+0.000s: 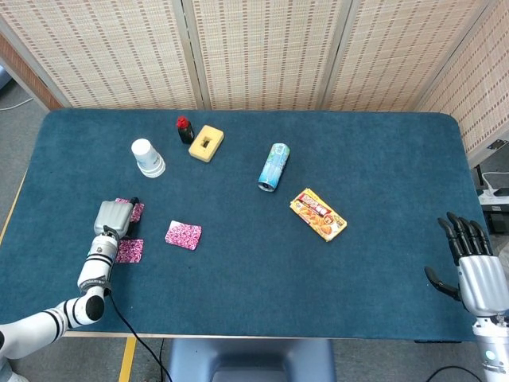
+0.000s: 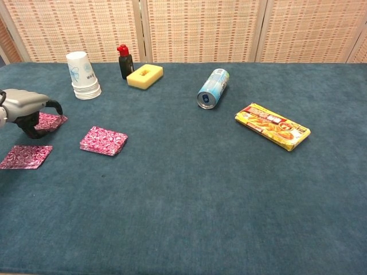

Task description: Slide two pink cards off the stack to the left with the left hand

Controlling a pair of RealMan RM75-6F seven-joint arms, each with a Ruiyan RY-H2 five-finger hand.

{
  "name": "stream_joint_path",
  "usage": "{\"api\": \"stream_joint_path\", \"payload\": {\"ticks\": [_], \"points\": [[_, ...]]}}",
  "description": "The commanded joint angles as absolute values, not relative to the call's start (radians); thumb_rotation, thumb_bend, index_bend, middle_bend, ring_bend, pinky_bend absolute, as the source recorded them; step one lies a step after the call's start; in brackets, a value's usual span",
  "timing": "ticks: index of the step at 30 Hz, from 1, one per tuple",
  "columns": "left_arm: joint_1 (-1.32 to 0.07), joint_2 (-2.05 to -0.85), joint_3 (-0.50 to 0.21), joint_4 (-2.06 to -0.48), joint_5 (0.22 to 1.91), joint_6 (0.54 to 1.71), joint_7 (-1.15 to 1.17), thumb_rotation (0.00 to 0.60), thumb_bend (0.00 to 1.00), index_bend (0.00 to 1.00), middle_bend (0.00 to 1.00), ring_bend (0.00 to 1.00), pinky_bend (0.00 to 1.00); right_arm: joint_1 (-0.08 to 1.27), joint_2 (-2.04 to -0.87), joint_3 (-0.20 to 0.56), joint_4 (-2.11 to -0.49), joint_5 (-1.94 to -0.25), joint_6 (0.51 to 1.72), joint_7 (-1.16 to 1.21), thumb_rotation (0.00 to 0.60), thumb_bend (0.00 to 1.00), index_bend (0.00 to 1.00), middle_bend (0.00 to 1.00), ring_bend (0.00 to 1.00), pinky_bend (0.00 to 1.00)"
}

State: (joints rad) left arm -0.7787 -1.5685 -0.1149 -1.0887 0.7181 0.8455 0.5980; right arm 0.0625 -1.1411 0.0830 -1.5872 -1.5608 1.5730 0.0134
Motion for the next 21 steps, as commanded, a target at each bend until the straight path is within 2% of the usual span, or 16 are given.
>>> {"api": "stream_joint_path", "payload": {"ticks": [1,8,13,19,21], "points": [[-0.779,-1.569,-0.117,-1.092,0.710,0.843,0.607,0.600,0.41,0.16,1.00,1.00,1.00,0.063,-1.141,0.083,-1.587,-1.561,1.573,0.014,0.600,0.22,0.00,0.00,0.00,0.05],[-0.776,-1.560,-0.124,-1.110,0.706,0.865,0.627,0.600,0.40,0.06,1.00,1.00,1.00,0.063,-1.140,0.083,-1.587,-1.561,1.571,0.015,0.600,0.22,0.00,0.00,0.00,0.05],[-0.772,-1.503,-0.130,-1.192,0.695,0.901,0.660,0.600,0.38,0.05,1.00,1.00,1.00,0.063,-1.140,0.082,-1.587,-1.561,1.571,0.015,0.600,0.22,0.00,0.00,0.00,0.05],[-0.755,-1.445,-0.140,-1.273,0.718,0.952,0.648,0.600,0.37,0.29,1.00,1.00,1.00,0.063,-1.140,0.081,-1.587,-1.565,1.573,0.017,0.600,0.22,0.00,0.00,0.00,0.05],[-0.723,-1.385,-0.155,-1.362,0.787,1.015,0.579,0.600,0.37,0.34,0.97,1.00,1.00,0.064,-1.140,0.081,-1.586,-1.567,1.574,0.020,0.600,0.22,0.00,0.00,0.00,0.05]]}}
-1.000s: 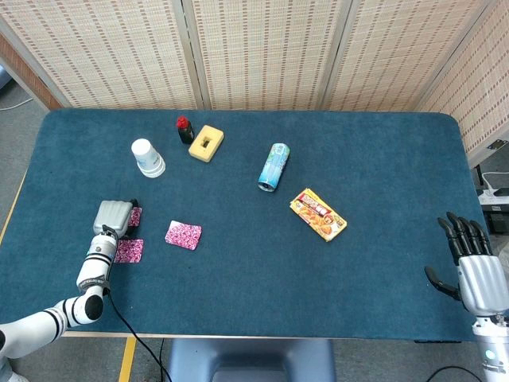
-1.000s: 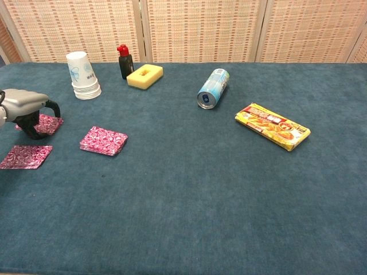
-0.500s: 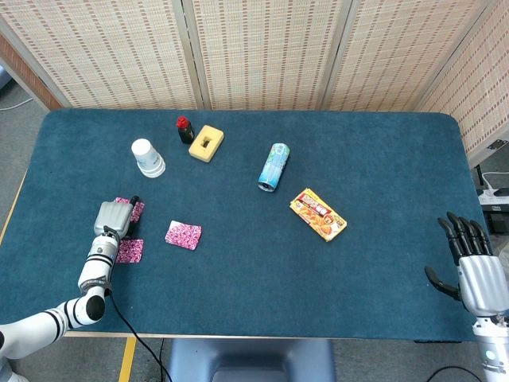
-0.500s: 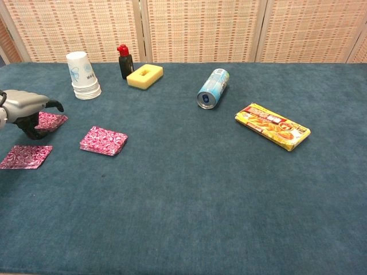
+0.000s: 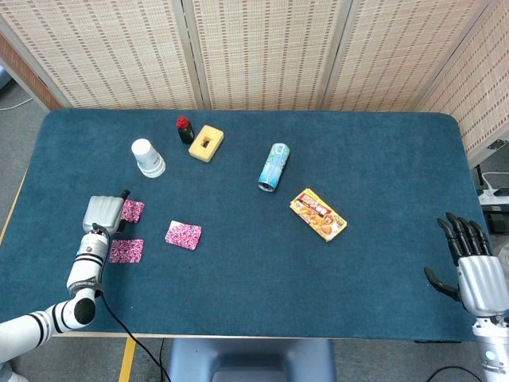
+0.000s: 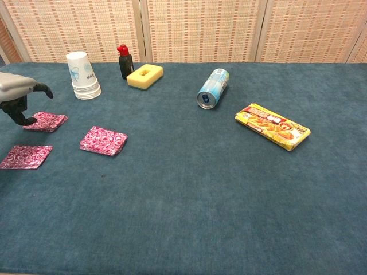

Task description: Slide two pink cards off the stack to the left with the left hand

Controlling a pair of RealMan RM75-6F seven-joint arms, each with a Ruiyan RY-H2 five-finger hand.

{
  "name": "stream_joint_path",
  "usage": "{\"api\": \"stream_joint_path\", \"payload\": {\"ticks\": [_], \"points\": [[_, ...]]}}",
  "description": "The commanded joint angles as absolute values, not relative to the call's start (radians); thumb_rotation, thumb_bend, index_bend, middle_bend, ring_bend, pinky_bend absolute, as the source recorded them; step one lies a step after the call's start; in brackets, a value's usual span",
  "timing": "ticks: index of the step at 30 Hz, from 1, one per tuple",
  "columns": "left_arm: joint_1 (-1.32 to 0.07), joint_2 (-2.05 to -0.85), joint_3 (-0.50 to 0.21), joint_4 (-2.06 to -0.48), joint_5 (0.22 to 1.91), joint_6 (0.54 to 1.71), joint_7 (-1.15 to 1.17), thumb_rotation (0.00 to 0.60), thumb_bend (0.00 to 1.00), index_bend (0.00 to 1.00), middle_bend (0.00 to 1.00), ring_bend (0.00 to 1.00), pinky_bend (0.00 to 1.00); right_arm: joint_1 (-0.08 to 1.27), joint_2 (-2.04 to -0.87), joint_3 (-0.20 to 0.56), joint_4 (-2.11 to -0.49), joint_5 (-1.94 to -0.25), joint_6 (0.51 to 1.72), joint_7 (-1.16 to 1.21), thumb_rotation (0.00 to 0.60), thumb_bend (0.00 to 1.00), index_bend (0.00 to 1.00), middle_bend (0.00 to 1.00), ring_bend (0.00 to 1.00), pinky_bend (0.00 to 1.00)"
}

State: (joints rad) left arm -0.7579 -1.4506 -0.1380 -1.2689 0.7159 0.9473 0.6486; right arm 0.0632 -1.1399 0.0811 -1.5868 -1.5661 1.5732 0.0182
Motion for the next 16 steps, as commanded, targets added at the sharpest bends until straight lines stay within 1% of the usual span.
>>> {"api": "stream_joint_path", "payload": {"ticks": [1,2,3,5,7,8,9,10,11,13,16], "points": [[-0.693,-1.345,-0.166,-1.429,0.838,1.073,0.525,0.600,0.37,0.33,0.92,0.97,1.00,0.064,-1.139,0.083,-1.587,-1.565,1.573,0.022,0.600,0.22,0.00,0.00,0.00,0.05],[-0.635,-1.289,-0.149,-1.532,0.924,1.157,0.460,0.600,0.37,0.32,0.87,0.93,1.00,0.064,-1.138,0.083,-1.588,-1.564,1.572,0.025,0.600,0.22,0.00,0.00,0.00,0.05],[-0.581,-1.245,-0.118,-1.605,1.013,1.222,0.401,0.600,0.36,0.30,0.83,0.88,0.99,0.065,-1.137,0.084,-1.587,-1.564,1.572,0.027,0.600,0.22,0.00,0.00,0.00,0.05],[-0.510,-1.215,-0.066,-1.659,1.127,1.311,0.341,0.600,0.36,0.27,0.74,0.78,0.93,0.066,-1.137,0.084,-1.586,-1.564,1.570,0.028,0.600,0.22,0.00,0.00,0.00,0.05],[-0.456,-1.211,-0.027,-1.676,1.206,1.383,0.310,0.600,0.36,0.24,0.63,0.66,0.79,0.067,-1.136,0.084,-1.586,-1.564,1.567,0.026,0.600,0.22,0.00,0.00,0.00,0.05],[-0.421,-1.218,-0.007,-1.677,1.250,1.433,0.295,0.600,0.36,0.23,0.59,0.61,0.74,0.067,-1.137,0.083,-1.586,-1.564,1.567,0.023,0.600,0.22,0.00,0.00,0.00,0.05],[-0.397,-1.225,0.005,-1.677,1.278,1.469,0.287,0.600,0.36,0.22,0.53,0.54,0.68,0.067,-1.138,0.083,-1.586,-1.565,1.568,0.021,0.600,0.22,0.00,0.00,0.00,0.05],[-0.378,-1.234,0.014,-1.673,1.305,1.498,0.280,0.600,0.36,0.21,0.49,0.47,0.63,0.067,-1.140,0.083,-1.585,-1.564,1.569,0.019,0.600,0.22,0.00,0.00,0.00,0.05],[-0.357,-1.244,0.024,-1.664,1.336,1.529,0.271,0.600,0.36,0.20,0.46,0.43,0.61,0.066,-1.141,0.083,-1.585,-1.563,1.570,0.015,0.600,0.22,0.00,0.00,0.00,0.05],[-0.334,-1.253,0.034,-1.656,1.366,1.554,0.264,0.600,0.36,0.20,0.43,0.40,0.60,0.066,-1.143,0.083,-1.586,-1.560,1.568,0.010,0.600,0.22,0.00,0.00,0.00,0.05],[-0.314,-1.261,0.035,-1.649,1.383,1.559,0.255,0.600,0.36,0.20,0.42,0.39,0.60,0.066,-1.145,0.083,-1.588,-1.556,1.565,0.003,0.600,0.22,0.00,0.00,0.00,0.05]]}}
